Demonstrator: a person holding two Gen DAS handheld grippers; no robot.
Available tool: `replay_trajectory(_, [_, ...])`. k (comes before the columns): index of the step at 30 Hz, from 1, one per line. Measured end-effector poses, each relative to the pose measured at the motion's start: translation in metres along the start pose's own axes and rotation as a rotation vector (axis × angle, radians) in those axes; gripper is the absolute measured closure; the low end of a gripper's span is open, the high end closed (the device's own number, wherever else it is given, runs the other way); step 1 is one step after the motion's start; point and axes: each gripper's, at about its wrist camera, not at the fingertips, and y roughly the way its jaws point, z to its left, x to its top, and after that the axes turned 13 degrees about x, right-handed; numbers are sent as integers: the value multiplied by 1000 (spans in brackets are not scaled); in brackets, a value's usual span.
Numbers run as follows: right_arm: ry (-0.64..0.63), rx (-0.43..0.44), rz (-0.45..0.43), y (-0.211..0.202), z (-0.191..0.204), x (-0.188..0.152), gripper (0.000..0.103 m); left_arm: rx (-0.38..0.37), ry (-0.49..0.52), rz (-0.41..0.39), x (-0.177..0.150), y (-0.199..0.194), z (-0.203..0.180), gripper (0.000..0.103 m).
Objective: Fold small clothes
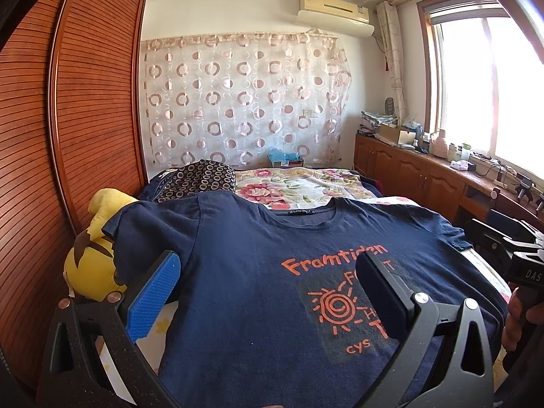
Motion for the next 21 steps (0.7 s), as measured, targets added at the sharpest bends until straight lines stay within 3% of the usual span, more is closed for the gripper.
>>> replay_trajectory(21, [0, -1, -4, -2, 0, 1, 0, 3, 0, -3, 1, 0, 2, 0])
